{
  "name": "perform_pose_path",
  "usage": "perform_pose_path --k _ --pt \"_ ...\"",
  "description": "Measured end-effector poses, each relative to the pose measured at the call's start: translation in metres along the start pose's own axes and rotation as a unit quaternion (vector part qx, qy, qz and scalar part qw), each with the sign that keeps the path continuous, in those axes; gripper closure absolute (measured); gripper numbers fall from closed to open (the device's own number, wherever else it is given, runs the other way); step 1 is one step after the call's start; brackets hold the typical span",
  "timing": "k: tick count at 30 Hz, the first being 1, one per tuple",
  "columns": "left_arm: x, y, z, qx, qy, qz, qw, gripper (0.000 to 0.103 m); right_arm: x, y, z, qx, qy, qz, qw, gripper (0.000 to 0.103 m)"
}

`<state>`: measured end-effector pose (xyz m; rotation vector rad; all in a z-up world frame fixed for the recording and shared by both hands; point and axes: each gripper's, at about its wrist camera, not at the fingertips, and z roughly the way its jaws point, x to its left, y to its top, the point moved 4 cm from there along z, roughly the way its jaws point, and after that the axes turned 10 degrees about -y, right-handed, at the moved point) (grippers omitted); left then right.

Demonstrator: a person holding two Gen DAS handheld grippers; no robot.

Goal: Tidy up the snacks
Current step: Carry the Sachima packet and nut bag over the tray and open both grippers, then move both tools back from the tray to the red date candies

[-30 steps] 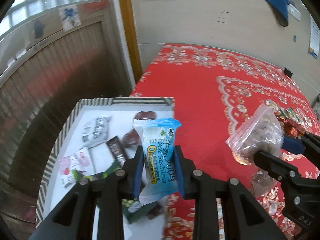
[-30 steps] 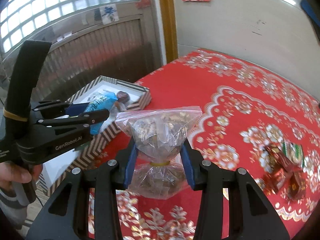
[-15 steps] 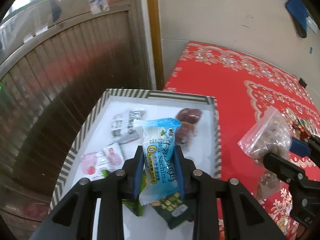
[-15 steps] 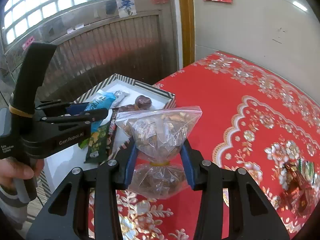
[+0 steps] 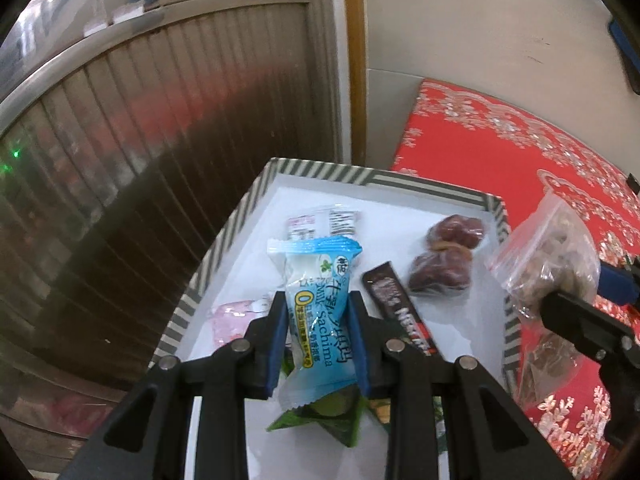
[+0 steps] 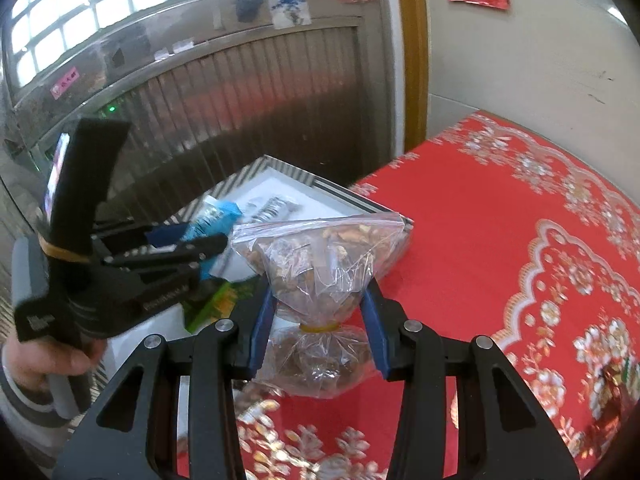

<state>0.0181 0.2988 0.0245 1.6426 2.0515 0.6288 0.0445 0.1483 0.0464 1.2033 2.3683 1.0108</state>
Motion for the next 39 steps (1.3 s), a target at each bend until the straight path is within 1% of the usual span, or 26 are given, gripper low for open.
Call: perform_pose_path --k 1,2,3,6,9,13,17,21,26,27,28,29,30,31,32,34,35,36,39 --pt "0.003 -0.001 -0.001 0.000 0.003 -0.003 1.0000 0.072 0.000 0.000 0.000 0.000 0.000 0.000 1.000 0.062" --pt "0.007 -0.001 0.000 0.000 0.006 -0.005 1.0000 0.072 0.007 0.004 0.004 0.001 0.014 0.003 1.000 0.062" --pt "0.011 -0.001 -0.001 0.000 0.009 -0.008 0.9999 0.072 0.007 0.004 0.004 0.001 0.014 0.003 1.000 0.062" --pt "0.019 -0.003 -0.001 -0.001 0.017 -0.013 0.9998 0.072 0.019 0.006 0.011 0.004 0.033 0.002 0.999 0.062" --pt "0.026 -0.006 0.001 0.003 0.022 -0.018 0.9996 0.072 0.034 0.002 0.024 0.018 0.048 -0.004 0.999 0.062" --pt "0.033 -0.010 0.001 0.005 0.029 -0.023 0.9993 0.072 0.045 -0.006 0.036 0.034 0.056 -0.010 0.998 0.062" --pt "0.037 -0.013 0.003 0.008 0.031 -0.028 0.9991 0.072 0.052 -0.012 0.047 0.049 0.064 -0.007 0.997 0.062" --pt "0.038 -0.013 0.003 0.007 0.030 -0.034 0.9990 0.072 0.054 -0.015 0.051 0.054 0.067 -0.008 0.996 0.062" --pt "0.038 -0.013 0.004 0.008 0.036 -0.037 0.9986 0.069 0.054 -0.017 0.054 0.065 0.087 0.003 0.994 0.057" --pt "0.038 -0.014 0.004 0.010 0.036 -0.040 0.9985 0.064 0.053 -0.017 0.054 0.065 0.089 0.005 0.994 0.057" --pt "0.038 -0.014 0.004 0.011 0.035 -0.043 0.9984 0.055 0.053 -0.016 0.052 0.064 0.090 0.007 0.994 0.057" --pt "0.039 -0.014 0.004 0.011 0.035 -0.046 0.9983 0.050 0.054 -0.015 0.051 0.062 0.090 0.007 0.994 0.057" --pt "0.038 -0.014 0.003 0.008 0.035 -0.047 0.9983 0.042 0.054 -0.014 0.049 0.059 0.090 0.009 0.994 0.057" --pt "0.038 -0.013 0.002 0.004 0.036 -0.047 0.9982 0.038 0.054 -0.014 0.049 0.059 0.090 0.009 0.994 0.057" --pt "0.038 -0.013 0.000 0.001 0.038 -0.048 0.9981 0.037 0.053 -0.012 0.042 0.049 0.094 0.012 0.994 0.057" --pt "0.037 -0.011 -0.005 -0.006 0.040 -0.051 0.9979 0.029 0.050 -0.010 0.033 0.039 0.087 0.013 0.995 0.057" --pt "0.037 -0.011 -0.008 -0.011 0.040 -0.053 0.9978 0.026 0.050 -0.010 0.033 0.039 0.087 0.013 0.995 0.057" --pt "0.036 -0.010 -0.011 -0.016 0.039 -0.053 0.9977 0.024 0.047 -0.009 0.024 0.028 0.083 0.012 0.996 0.057" --pt "0.029 -0.008 -0.021 -0.027 0.038 -0.049 0.9977 0.022 0.042 -0.009 0.016 0.021 0.079 0.016 0.997 0.057"
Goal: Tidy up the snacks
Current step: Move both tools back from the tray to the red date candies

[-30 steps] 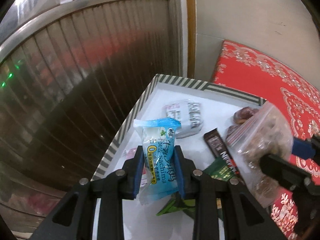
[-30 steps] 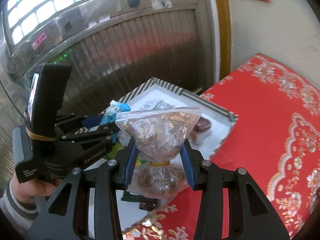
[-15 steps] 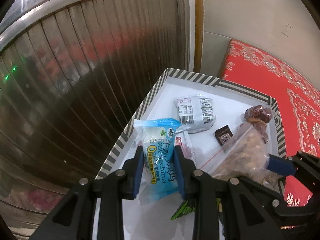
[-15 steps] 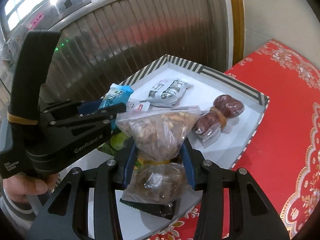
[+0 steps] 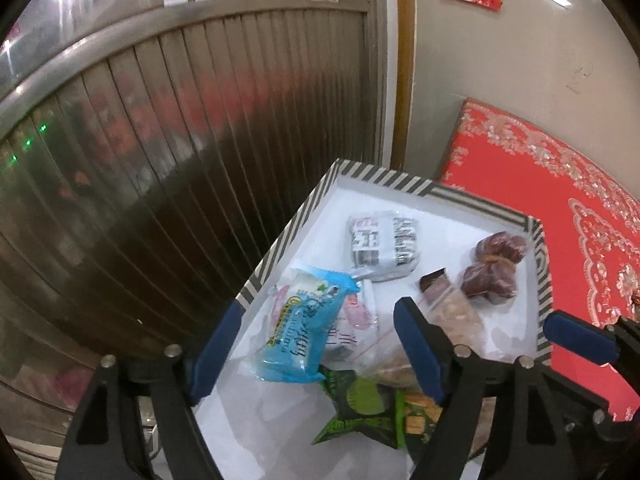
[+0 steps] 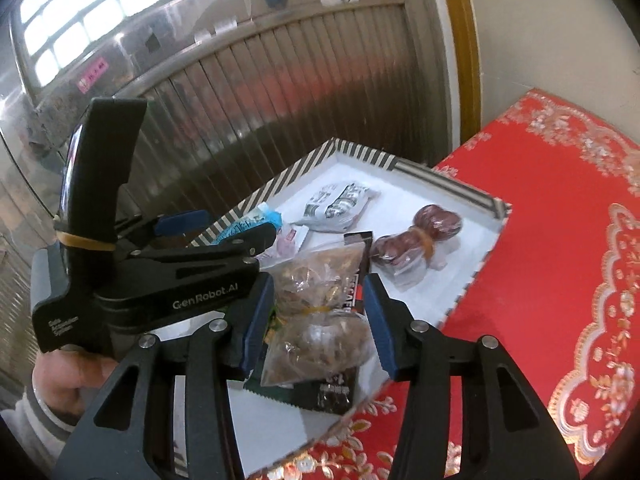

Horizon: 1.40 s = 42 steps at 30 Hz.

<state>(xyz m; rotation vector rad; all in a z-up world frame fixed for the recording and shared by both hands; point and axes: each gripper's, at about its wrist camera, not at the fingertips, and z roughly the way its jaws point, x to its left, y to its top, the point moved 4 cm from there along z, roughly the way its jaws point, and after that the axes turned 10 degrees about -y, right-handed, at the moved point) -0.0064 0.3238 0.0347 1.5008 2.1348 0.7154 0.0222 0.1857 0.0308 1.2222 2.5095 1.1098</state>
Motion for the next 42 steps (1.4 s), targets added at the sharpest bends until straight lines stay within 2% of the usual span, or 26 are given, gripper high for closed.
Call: perform_pose_path --k 6,12,17,26,33,36,42 --pt "-0.030 0.002 -0.015 -0.017 -0.022 0.014 0.9995 0.013 -0.015 -0.004 -0.024 -0.020 -0.042 0.000 0.999 0.057" --pt "-0.072 -0.001 -0.020 -0.019 -0.054 0.037 0.9977 0.012 -0.045 -0.018 -0.046 -0.027 -0.083 0.014 0.996 0.057" --pt "-0.114 -0.009 -0.015 -0.009 -0.086 0.057 0.9947 0.012 -0.090 -0.038 -0.068 -0.027 -0.136 0.043 0.989 0.057" --pt "-0.189 -0.026 -0.015 0.010 -0.132 0.106 0.9855 0.012 -0.149 -0.068 -0.095 -0.014 -0.179 0.096 0.979 0.057" --pt "-0.243 -0.036 -0.011 0.030 -0.164 0.129 0.9775 0.012 -0.211 -0.105 -0.134 -0.014 -0.221 0.150 0.964 0.057" --pt "-0.265 -0.039 -0.008 0.043 -0.184 0.135 0.9727 0.012 -0.225 -0.113 -0.144 -0.016 -0.232 0.162 0.959 0.057" --pt "-0.311 -0.047 -0.005 0.064 -0.212 0.157 0.9623 0.012 -0.285 -0.144 -0.189 -0.021 -0.278 0.217 0.936 0.057"
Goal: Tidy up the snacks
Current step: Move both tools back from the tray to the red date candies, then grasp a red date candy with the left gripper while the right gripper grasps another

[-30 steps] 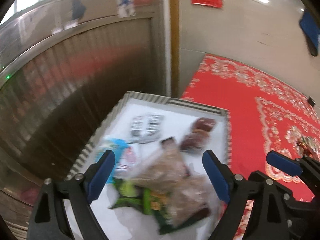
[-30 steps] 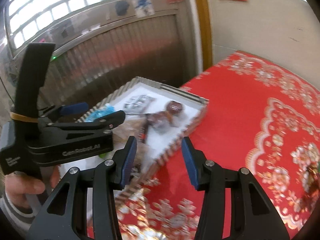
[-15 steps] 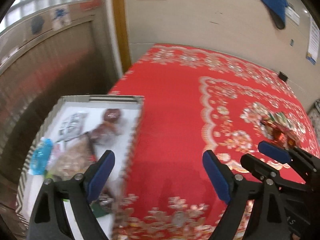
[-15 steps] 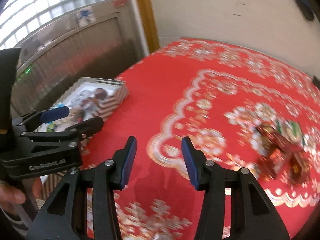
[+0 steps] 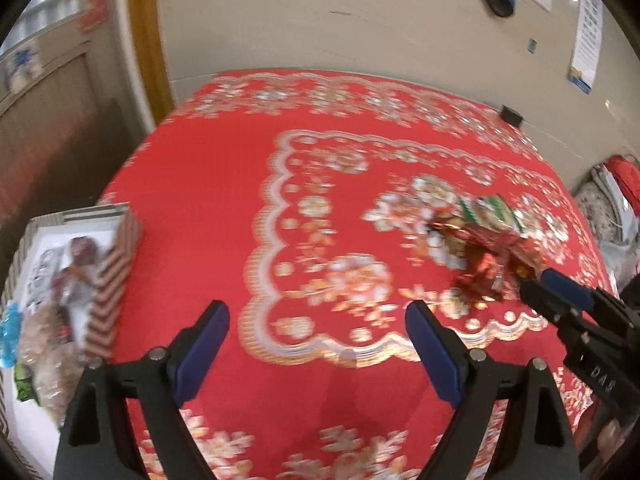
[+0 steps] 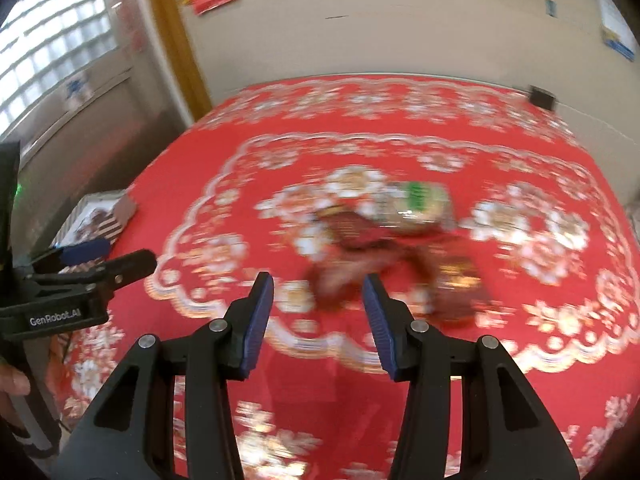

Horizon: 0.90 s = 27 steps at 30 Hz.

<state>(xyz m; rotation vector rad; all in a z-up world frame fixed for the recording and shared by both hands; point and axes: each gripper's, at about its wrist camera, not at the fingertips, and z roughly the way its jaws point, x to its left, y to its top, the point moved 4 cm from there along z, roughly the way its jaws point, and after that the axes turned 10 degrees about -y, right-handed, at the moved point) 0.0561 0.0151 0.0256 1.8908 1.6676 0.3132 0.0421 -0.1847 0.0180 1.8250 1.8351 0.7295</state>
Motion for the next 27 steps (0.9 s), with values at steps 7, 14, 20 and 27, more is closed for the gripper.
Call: perform_pose_path --k 7,14,20,27 --pt "-0.049 0.010 0.026 0.025 -0.026 0.036 0.9987 0.012 -0.048 -0.001 0.000 0.004 -0.024 0.036 0.999 0.057" --pt "-0.092 0.015 0.057 0.057 -0.054 0.076 0.9940 0.012 -0.080 -0.007 0.003 0.008 -0.030 0.065 0.997 0.057" --pt "-0.107 0.020 0.090 0.090 -0.065 0.078 0.9908 0.012 -0.087 -0.008 0.009 0.015 -0.031 0.069 0.997 0.057" --pt "-0.114 0.021 0.098 0.080 -0.062 0.098 0.9900 0.061 -0.089 -0.004 0.017 0.022 -0.031 0.065 0.997 0.057"
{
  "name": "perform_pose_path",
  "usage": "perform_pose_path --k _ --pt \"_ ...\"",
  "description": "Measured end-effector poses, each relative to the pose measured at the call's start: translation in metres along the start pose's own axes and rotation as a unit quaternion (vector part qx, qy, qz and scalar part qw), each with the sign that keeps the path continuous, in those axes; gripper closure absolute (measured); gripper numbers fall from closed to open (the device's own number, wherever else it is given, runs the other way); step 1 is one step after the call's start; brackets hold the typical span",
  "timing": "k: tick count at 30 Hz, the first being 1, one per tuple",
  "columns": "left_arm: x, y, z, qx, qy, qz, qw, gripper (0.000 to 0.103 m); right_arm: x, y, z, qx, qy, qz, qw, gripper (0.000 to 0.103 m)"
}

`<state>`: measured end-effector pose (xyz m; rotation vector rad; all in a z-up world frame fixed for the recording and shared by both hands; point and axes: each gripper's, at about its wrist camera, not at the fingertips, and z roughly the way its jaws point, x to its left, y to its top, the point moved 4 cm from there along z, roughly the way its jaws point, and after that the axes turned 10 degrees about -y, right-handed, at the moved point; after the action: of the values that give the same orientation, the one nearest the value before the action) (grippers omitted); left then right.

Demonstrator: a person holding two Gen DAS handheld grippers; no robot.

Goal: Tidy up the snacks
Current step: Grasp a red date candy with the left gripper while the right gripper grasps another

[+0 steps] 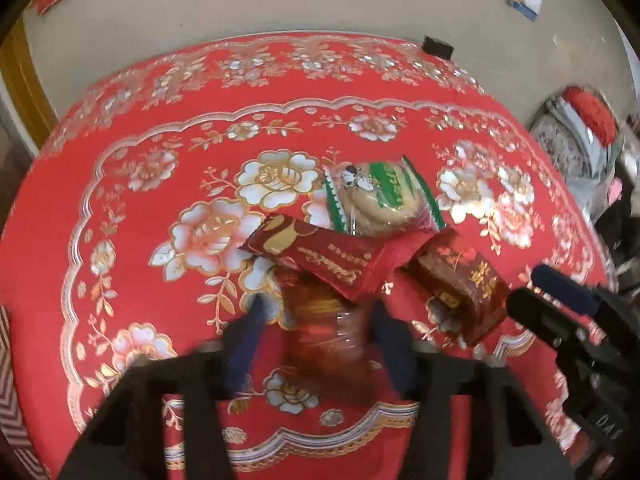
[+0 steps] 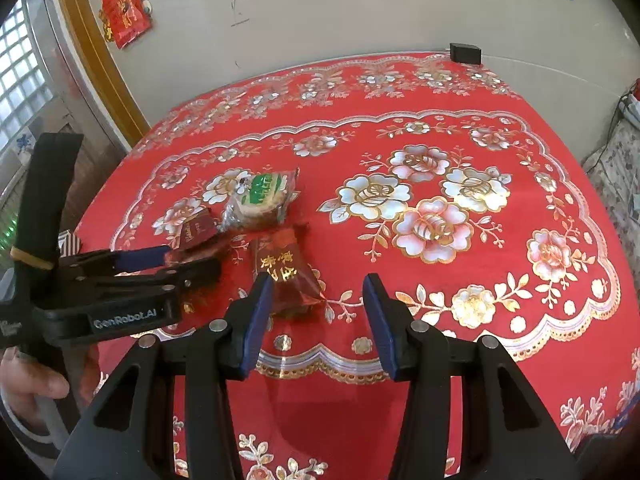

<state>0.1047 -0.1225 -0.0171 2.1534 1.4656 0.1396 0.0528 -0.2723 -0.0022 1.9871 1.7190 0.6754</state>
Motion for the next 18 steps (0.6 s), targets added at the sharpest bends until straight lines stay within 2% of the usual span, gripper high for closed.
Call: perform_pose_path --k 3,5,9,13,15,16,18 --pt "0.002 -0.001 -0.001 -0.001 -0.003 0.011 0.9999 0.065 0.006 0.003 0.006 0.004 0.003 -0.013 1.000 0.055" --pt "0.005 -0.002 -0.003 -0.002 -0.001 0.013 0.9999 0.066 0.015 0.006 0.012 0.008 0.002 -0.032 0.999 0.037" --pt "0.011 -0.005 -0.007 -0.004 0.003 0.012 0.9999 0.066 0.027 0.012 0.023 0.019 0.002 -0.060 0.998 0.037" --pt "0.017 -0.009 -0.011 -0.002 -0.009 0.008 0.9999 0.066 0.037 0.013 0.033 0.029 0.004 -0.090 0.995 0.037" --pt "0.020 -0.012 -0.016 -0.004 -0.016 0.005 0.9998 0.066 0.042 0.013 0.038 0.030 0.003 -0.106 0.994 0.047" --pt "0.022 -0.013 -0.018 -0.005 -0.020 0.004 0.9998 0.066 0.044 0.009 0.041 0.029 -0.011 -0.123 0.992 0.063" --pt "0.024 -0.017 -0.024 -0.006 -0.026 0.005 0.9996 0.066 0.045 0.008 0.039 0.026 -0.015 -0.127 0.991 0.063"
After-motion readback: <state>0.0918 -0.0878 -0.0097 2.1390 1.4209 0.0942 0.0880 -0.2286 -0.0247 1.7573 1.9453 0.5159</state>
